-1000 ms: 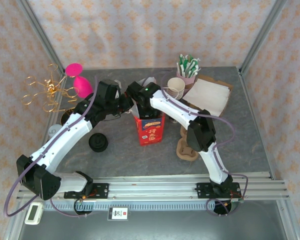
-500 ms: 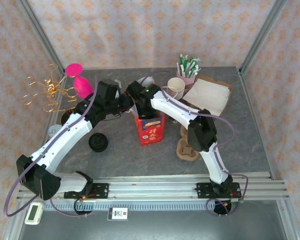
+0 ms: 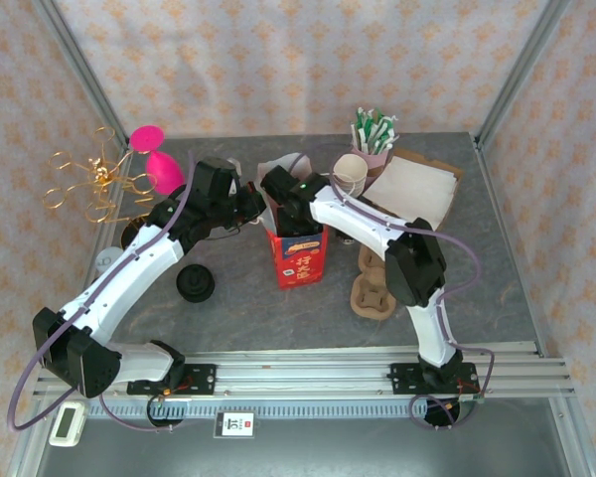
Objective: Pack the takeout coffee
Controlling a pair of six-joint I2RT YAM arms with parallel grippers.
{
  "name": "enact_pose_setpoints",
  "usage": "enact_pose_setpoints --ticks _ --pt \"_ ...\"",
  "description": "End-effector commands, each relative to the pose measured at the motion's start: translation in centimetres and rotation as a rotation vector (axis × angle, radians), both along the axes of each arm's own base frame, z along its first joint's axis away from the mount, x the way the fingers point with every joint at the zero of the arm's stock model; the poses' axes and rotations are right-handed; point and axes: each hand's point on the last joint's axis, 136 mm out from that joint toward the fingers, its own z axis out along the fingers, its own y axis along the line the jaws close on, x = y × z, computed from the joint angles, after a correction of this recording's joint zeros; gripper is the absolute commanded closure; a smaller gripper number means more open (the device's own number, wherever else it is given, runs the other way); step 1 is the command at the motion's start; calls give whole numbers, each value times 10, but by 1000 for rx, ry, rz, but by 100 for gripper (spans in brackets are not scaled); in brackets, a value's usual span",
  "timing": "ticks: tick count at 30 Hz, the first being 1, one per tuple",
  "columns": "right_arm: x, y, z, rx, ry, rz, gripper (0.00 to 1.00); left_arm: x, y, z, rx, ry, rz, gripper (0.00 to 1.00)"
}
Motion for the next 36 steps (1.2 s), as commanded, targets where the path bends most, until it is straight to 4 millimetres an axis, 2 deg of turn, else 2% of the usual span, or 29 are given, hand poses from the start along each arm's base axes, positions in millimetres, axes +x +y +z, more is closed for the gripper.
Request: enact_pose_setpoints --ticks 1,7,12,18,24,27,30,36 --pt "7 12 10 62 -48 27 63 0 0 1 9 -14 -7 100" --pt "11 21 27 109 -85 41 63 2 -1 -5 10 -4 -6 100" --pt "11 11 30 67 -106 46 61 1 -1 -4 15 -2 -10 100" --pt "4 4 45 54 -89 41 56 0 2 -6 29 5 1 100" --pt "-21 -3 30 -1 29 36 55 0 3 -6 26 4 7 100" --pt "-27 -4 20 -41 53 44 57 1 2 -8 27 8 4 100" --pt "-23 -8 8 -72 36 38 58 1 1 -7 25 8 0 100" --pt "5 5 7 -3 -80 34 62 1 1 -8 25 13 2 100"
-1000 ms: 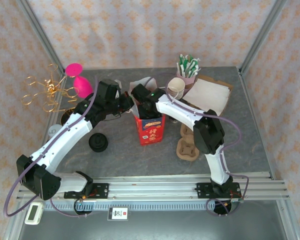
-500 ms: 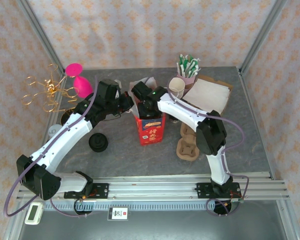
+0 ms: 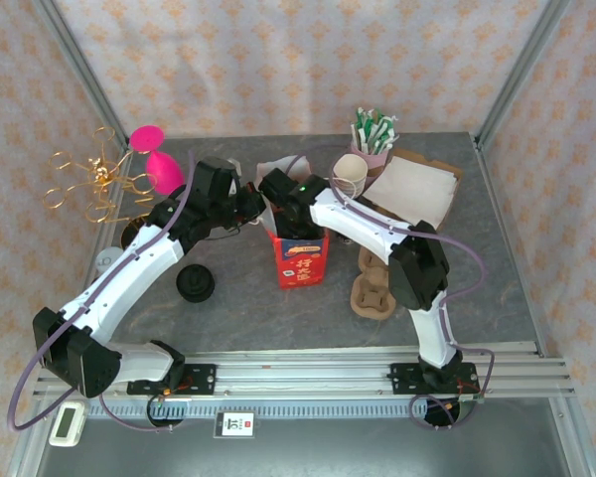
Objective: Pack the takeout coffee
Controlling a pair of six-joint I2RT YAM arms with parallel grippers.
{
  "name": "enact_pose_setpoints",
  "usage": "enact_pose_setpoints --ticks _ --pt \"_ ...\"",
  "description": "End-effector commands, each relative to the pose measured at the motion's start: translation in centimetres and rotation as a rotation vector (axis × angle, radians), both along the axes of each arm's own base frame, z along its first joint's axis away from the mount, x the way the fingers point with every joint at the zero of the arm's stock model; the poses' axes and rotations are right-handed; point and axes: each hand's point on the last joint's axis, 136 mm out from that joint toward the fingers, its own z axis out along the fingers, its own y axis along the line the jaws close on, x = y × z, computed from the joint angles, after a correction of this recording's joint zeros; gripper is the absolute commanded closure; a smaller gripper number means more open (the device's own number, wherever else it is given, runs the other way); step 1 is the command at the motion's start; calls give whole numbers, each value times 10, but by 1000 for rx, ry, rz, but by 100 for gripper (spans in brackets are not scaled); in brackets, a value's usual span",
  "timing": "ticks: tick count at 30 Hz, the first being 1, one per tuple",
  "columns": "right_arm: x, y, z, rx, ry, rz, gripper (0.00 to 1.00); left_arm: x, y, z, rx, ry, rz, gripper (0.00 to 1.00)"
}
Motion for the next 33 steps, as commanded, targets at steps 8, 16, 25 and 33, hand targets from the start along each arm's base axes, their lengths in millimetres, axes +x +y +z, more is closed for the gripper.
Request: enact_pose_setpoints --ticks 8,16,25,33 --pt "52 28 14 133 -179 -2 64 4 -2 -10 18 19 -5 100" --pt "53 28 52 177 -247 10 64 5 -1 -11 25 18 2 100" --pt "30 -3 34 57 -170 3 63 4 6 -15 67 30 26 100" --pt "40 0 16 42 -186 -13 63 6 8 -10 71 21 31 100"
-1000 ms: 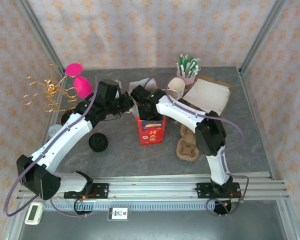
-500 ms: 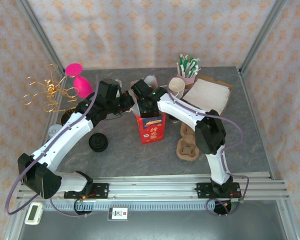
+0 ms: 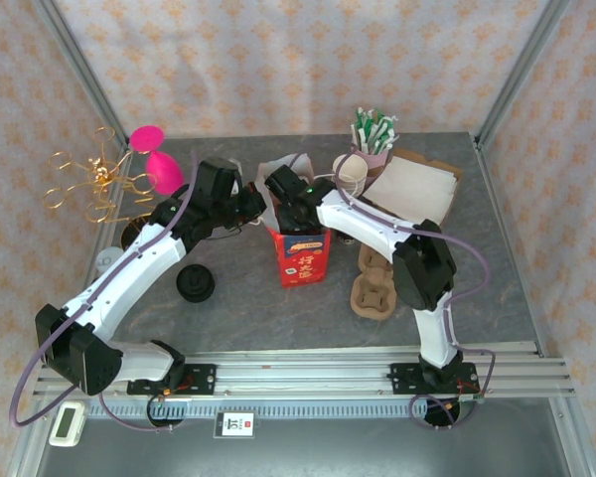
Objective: Pack the takeout coffee
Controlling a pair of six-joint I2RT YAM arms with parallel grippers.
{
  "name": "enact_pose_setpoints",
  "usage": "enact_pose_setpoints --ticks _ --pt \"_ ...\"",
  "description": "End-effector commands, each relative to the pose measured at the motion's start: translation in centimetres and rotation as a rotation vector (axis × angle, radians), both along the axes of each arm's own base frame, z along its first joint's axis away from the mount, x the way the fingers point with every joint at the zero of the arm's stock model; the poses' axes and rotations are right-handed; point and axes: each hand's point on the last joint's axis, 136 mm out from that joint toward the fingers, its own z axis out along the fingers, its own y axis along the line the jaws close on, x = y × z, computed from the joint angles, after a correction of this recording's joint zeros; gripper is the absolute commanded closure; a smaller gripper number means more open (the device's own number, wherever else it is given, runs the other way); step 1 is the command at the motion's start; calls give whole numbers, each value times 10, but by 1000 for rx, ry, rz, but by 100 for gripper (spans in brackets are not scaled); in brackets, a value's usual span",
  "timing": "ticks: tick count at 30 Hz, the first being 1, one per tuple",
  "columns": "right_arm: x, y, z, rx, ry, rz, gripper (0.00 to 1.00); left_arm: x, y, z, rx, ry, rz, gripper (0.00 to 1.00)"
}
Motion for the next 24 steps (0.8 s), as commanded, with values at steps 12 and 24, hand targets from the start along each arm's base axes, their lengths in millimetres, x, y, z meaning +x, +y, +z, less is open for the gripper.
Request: enact_pose_setpoints --ticks 12,24 --pt "6 6 24 9 -34 -15 56 2 4 5 40 0 3 82" --pt "-5 1 29 -5 8 -19 49 -2 11 5 75 6 11 74"
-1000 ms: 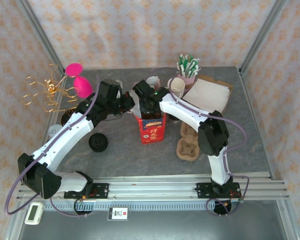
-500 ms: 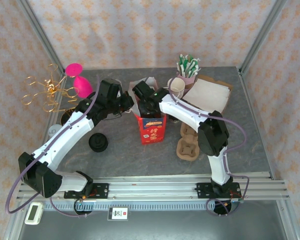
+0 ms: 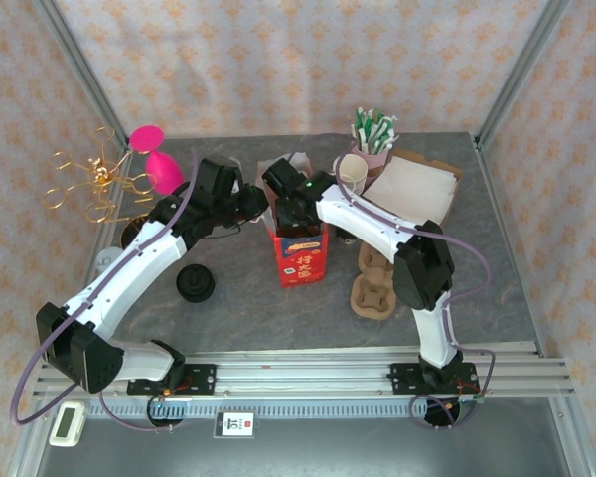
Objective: Pack the takeout coffee
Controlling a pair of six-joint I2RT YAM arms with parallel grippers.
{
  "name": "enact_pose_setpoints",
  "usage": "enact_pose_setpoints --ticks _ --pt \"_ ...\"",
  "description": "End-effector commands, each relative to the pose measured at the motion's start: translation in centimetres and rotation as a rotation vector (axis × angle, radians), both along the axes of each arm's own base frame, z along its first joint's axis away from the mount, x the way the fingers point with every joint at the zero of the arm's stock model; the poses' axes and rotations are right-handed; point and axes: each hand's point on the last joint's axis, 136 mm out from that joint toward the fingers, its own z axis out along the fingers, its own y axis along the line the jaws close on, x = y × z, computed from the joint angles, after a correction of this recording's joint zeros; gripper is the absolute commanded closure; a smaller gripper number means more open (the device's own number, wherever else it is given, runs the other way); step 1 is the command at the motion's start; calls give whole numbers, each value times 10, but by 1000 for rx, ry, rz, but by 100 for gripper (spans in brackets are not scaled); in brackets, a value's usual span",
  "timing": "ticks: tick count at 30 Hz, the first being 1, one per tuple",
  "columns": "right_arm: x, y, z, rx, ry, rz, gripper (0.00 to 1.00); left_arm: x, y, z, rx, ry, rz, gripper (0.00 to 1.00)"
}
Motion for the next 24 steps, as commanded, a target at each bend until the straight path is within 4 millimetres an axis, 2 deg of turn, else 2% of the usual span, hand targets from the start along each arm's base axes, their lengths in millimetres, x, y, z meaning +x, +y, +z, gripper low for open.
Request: enact_pose_setpoints --ticks 1,10,16,24 --pt "-6 -3 9 -12 14 -15 49 -2 7 5 41 -3 7 75" --pt "-15 -1 14 5 53 -16 41 0 4 2 37 0 3 81" --pt "-22 -4 11 -8 89 -21 37 0 6 4 41 -6 10 76" --pt "-30 -3 1 -35 128 -17 47 3 3 7 26 -16 0 83"
